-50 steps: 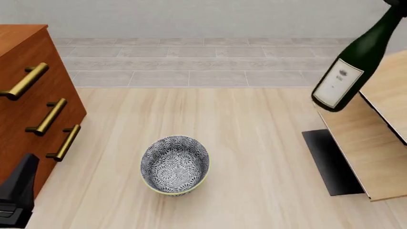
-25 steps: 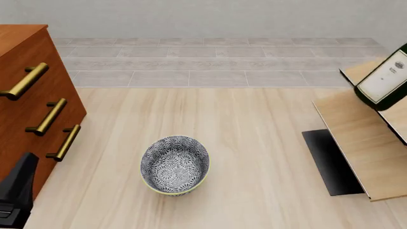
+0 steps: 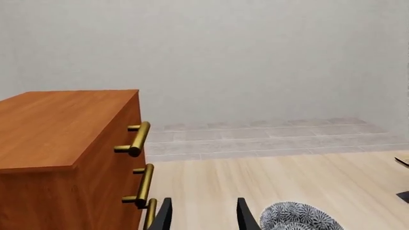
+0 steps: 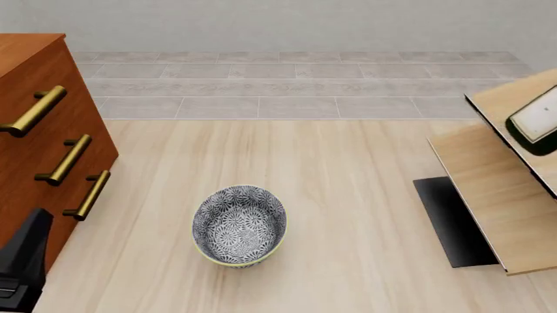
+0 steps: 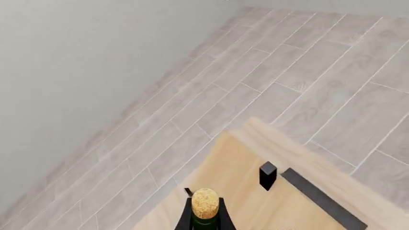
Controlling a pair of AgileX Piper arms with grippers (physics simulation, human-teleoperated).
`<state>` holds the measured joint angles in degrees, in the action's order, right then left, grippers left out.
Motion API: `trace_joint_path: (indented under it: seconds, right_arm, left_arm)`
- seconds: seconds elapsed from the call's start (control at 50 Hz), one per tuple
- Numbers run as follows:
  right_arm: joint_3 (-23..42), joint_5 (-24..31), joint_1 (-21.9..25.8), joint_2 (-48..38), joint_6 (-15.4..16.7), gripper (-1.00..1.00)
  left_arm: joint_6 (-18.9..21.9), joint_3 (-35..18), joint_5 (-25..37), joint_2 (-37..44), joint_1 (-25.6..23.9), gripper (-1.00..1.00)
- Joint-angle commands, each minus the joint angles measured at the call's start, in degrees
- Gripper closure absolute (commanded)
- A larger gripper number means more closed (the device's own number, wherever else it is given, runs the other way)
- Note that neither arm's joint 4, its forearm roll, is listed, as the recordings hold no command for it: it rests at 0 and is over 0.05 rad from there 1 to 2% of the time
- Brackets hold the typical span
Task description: Put the wine bottle on the wine rack.
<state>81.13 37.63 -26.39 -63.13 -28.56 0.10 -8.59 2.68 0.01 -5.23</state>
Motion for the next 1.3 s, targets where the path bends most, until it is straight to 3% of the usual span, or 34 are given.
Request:
trace_joint_path:
  seconds: [0.02, 0.2, 0.9, 1.3]
  right_arm:
    - [-0.7, 0.0, -2.5, 0.7, -2.8, 1.00]
    - [-2.9, -0.5, -4.2, 1.4, -4.2, 1.00]
    - [-5.2, -2.7, -9.9, -0.1, -3.6, 1.00]
    - [-9.8, -5.9, -9.7, -0.9, -3.7, 1.00]
  left_arm:
    - [-0.1, -0.1, 0.0, 0.0, -0.1, -1.00]
    - [-0.4, -0.2, 0.0, 0.0, -0.2, -1.00]
    - [-0.9, -0.3, 0.1, 0.0, -0.8, -1.00]
    - [-0.8, -0.2, 0.1, 0.0, -0.4, -1.00]
